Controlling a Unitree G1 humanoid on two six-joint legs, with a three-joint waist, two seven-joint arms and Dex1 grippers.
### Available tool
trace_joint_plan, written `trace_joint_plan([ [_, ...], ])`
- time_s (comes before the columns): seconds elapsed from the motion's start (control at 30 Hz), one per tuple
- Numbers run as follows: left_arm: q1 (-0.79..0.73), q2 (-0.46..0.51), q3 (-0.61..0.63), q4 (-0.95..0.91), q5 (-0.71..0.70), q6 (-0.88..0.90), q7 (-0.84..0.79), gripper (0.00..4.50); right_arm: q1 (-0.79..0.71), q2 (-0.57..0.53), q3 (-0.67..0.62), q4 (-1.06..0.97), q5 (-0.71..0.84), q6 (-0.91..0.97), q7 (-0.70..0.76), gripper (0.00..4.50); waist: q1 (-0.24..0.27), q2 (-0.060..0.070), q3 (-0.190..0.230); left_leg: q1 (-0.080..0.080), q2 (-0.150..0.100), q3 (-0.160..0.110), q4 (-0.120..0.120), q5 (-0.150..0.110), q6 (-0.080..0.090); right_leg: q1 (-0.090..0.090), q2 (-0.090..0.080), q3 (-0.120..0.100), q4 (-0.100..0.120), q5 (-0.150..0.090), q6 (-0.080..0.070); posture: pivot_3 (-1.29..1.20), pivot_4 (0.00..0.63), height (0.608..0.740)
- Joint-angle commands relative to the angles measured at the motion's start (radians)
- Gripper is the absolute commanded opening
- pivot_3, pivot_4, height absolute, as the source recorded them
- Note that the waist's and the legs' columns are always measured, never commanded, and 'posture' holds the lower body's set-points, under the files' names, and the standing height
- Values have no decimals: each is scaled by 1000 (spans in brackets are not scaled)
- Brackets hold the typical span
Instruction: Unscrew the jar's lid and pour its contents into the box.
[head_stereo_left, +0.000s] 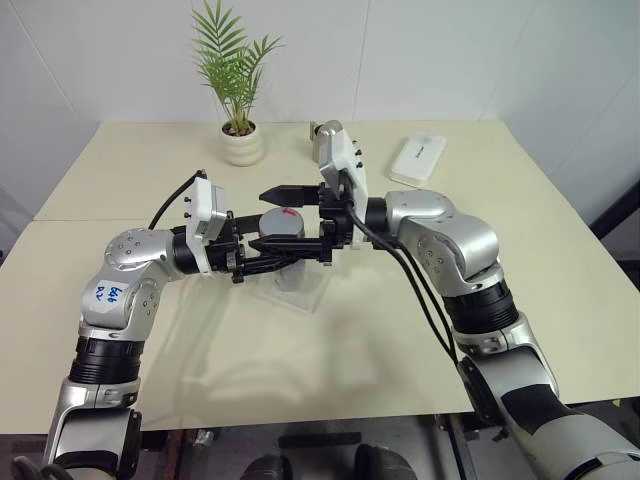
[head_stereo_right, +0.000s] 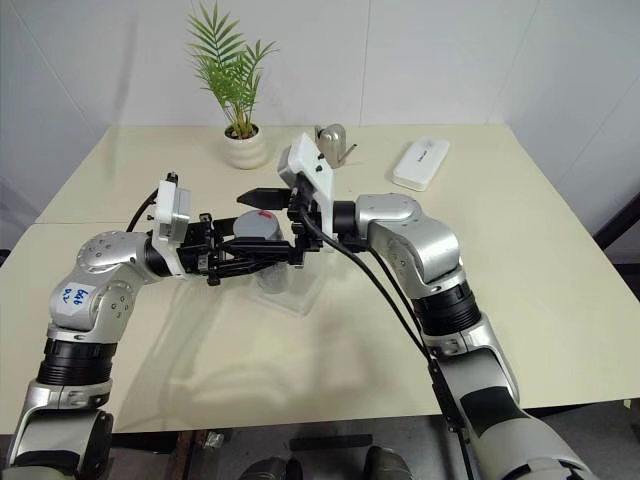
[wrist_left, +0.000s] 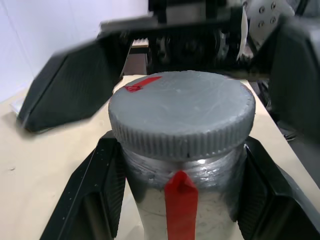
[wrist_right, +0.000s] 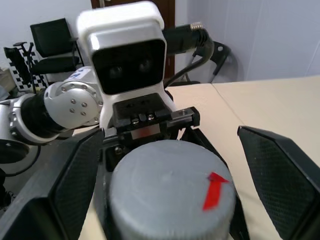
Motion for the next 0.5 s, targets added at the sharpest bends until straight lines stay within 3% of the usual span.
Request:
trace_joint_plan([
  [0.03, -12, 4, 13, -22, -7, -15, 2, 2421, -43, -3, -43, 41, -8, -48, 3, 4486, 0, 0, 0, 0, 0, 0, 0, 0, 0, 0, 0, 0, 0, 0, 0, 0, 150, 740],
  [0.5, 2, 17, 23, -26, -9, -16, 12, 2421, -44, -130, -91, 118, 16, -80, 132, 4486, 0, 0, 0, 0, 0, 0, 0, 0, 0, 0, 0, 0, 0, 0, 0, 0, 150, 740],
])
